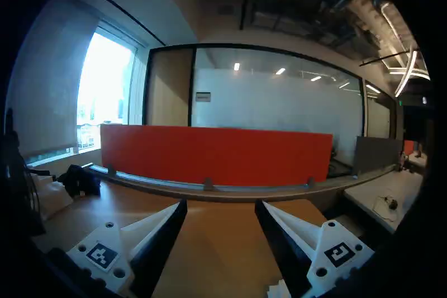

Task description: Fold towel

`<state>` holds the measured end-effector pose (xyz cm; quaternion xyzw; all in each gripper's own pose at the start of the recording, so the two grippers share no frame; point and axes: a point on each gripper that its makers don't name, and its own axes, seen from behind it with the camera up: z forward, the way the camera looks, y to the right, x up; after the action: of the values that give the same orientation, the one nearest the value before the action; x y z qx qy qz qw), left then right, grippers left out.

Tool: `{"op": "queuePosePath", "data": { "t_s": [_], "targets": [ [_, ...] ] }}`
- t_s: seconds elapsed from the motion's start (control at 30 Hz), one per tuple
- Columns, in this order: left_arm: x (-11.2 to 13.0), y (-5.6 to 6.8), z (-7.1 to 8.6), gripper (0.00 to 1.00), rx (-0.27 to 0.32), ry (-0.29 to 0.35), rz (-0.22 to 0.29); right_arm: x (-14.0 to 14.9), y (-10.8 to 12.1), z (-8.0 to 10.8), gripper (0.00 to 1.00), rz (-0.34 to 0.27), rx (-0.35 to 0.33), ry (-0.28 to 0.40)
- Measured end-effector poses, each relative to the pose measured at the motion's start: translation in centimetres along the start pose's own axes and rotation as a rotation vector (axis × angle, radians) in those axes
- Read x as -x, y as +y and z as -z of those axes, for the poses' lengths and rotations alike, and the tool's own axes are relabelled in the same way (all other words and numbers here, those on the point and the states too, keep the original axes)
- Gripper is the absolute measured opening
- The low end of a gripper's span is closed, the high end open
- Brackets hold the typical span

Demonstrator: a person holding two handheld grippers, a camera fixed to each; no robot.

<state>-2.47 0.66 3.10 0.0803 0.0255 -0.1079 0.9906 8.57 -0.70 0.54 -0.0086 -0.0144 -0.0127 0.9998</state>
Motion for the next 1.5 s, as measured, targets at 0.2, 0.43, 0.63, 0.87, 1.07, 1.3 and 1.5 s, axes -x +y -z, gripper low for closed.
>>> {"op": "queuePosePath", "data": {
  "t_s": [0.2, 0.43, 0.63, 0.87, 1.07, 1.3, 1.5],
  "targets": [
    [0.7, -0.5, -0.1, 0.94, 0.004, 0.030, -0.019, 0.5, -1.5, -0.1, 0.94, 0.011, -0.005, 0.010],
    [2.6, -1.0, 0.0, 0.94, 0.007, 0.058, -0.062, 0.8, -2.9, 0.1, 0.94, 0.011, -0.008, 0.031],
    [3.8, -1.8, 0.0, 0.94, -0.008, 0.100, -0.056, 1.5, -3.7, 0.7, 0.94, -0.018, -0.018, 0.034],
    [5.4, -3.3, 0.1, 0.94, -0.024, 0.134, -0.042, 2.9, -3.9, 1.1, 0.94, 0.002, -0.012, 0.021],
    [7.0, -4.8, 0.1, 0.94, -0.033, 0.154, -0.046, 3.6, -4.3, 0.9, 0.94, 0.028, -0.002, 0.017],
    [8.9, -6.6, 0.0, 0.94, -0.045, 0.177, -0.030, 4.7, -5.1, 0.8, 0.94, 0.028, -0.002, 0.023],
    [10.6, -7.7, -0.4, 0.94, -0.046, 0.184, -0.031, 6.6, -5.9, 0.6, 0.94, 0.045, -0.003, 0.016]
  ]
}}
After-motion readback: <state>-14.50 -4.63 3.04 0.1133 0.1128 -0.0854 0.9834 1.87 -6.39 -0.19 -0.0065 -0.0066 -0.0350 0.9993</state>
